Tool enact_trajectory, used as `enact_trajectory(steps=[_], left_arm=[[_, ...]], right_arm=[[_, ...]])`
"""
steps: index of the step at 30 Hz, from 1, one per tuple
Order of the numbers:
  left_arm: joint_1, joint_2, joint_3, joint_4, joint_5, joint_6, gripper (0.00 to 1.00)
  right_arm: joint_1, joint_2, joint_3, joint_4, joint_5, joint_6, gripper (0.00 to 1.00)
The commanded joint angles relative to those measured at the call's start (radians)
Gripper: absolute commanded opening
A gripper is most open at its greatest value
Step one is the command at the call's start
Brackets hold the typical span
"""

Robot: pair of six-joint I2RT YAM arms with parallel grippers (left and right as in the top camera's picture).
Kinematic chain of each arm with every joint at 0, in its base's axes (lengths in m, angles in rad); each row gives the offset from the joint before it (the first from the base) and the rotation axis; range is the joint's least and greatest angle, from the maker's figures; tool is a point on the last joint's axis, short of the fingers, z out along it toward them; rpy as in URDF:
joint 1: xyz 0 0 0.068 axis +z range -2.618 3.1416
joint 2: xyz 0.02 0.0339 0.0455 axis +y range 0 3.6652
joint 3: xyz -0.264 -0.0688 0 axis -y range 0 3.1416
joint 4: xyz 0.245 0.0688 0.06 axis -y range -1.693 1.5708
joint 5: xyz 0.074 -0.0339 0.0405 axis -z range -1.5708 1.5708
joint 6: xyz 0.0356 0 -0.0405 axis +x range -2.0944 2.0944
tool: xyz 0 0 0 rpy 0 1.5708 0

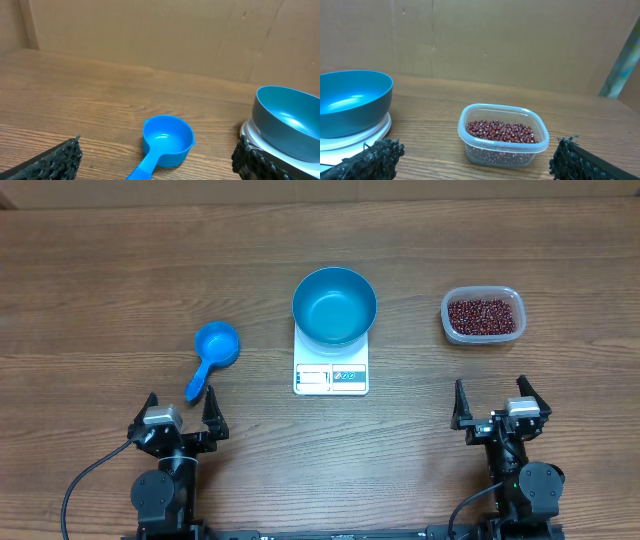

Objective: Scoop item into bowl and weigh 150g on scale

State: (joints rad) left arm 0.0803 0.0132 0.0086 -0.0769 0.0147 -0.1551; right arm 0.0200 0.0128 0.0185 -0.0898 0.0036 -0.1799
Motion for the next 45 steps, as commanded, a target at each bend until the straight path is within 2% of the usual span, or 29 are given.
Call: enact_trajectory(steps=[1, 39, 45], left_arm=[[0.005, -0.008, -0.004, -0.001, 0.008, 0.002, 0.99], [0.005, -0.008, -0.004, 0.006, -0.003, 0.001, 1.0], [0.005, -0.008, -0.004, 0.008, 0.039, -0.003, 1.0]], right_arm=[[-0.003, -0.01, -0.01, 0.005, -0.006, -0.005, 1.0], [-0.003, -0.01, -0.01, 0.005, -0.006, -0.005, 1.0], [-0.003, -0.01, -0.01, 0.005, -0.006, -0.005, 1.0]])
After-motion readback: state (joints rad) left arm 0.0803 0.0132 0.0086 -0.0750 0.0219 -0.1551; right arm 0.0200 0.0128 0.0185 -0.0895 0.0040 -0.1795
